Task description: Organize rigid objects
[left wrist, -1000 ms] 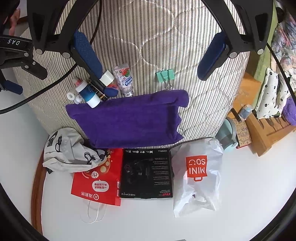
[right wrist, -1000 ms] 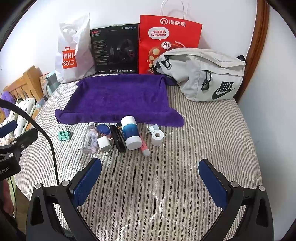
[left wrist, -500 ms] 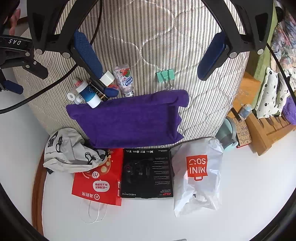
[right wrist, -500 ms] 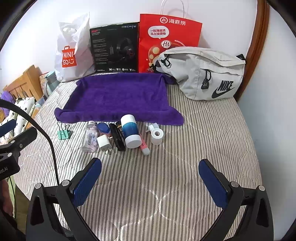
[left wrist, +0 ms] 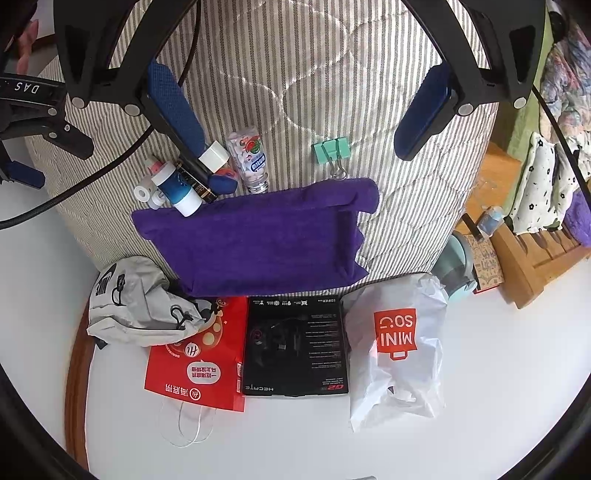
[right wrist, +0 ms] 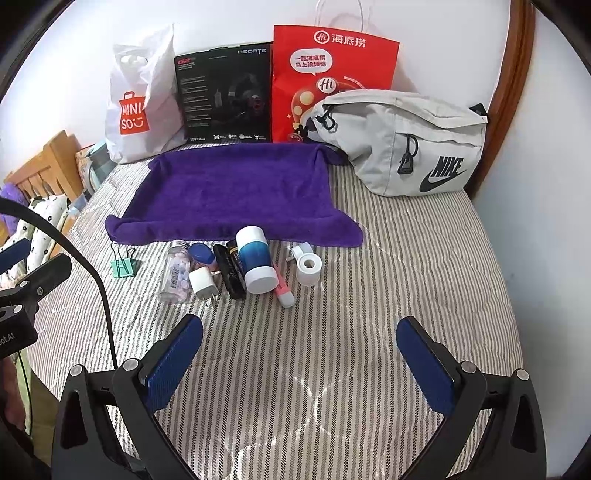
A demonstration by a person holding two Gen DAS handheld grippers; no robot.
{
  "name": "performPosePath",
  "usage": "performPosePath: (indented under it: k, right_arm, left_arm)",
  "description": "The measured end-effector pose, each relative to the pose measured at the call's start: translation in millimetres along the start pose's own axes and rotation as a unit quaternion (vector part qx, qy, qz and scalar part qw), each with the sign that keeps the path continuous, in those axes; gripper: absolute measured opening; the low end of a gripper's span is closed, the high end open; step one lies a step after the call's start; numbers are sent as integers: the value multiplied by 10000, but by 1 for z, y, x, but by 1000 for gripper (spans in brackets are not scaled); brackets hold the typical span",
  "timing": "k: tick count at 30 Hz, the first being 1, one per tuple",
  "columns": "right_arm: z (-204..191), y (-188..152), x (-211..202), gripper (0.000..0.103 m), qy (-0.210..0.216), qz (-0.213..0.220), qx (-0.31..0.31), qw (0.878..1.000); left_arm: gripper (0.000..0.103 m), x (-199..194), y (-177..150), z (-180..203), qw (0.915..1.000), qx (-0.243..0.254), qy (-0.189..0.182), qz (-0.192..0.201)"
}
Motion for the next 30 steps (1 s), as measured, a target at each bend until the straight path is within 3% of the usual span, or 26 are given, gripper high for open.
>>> performPosePath:
  k: [11,22,28,30]
  right_arm:
    - [6,-3,25,103,68,-175,46,9998]
    - [18,-21,79,103,256,-644,181,9974]
    - [33,-28,104,103,335,-805,449,9952]
    - [39,-30,114,103,397,-872,547,9939]
  left_arm:
    - [103,25,-6,-13,9997,38,181,-167]
    - [103,95,-35,-52,9979,-93,361,-539]
    - [101,131,-46,-71,9940,-651,383,-792]
    - [91,139,-48,-76,9922,-942,290,-765]
Point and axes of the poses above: each gripper's, at about its wrist camera, not at the fingertips, and x roughly the way its jaws point, z to its right, y to its top, the point moved 7 cm from there along x, roughly the way its jaws point, and after that the axes turned 9 degrees about -y, right-handed, at the moved point
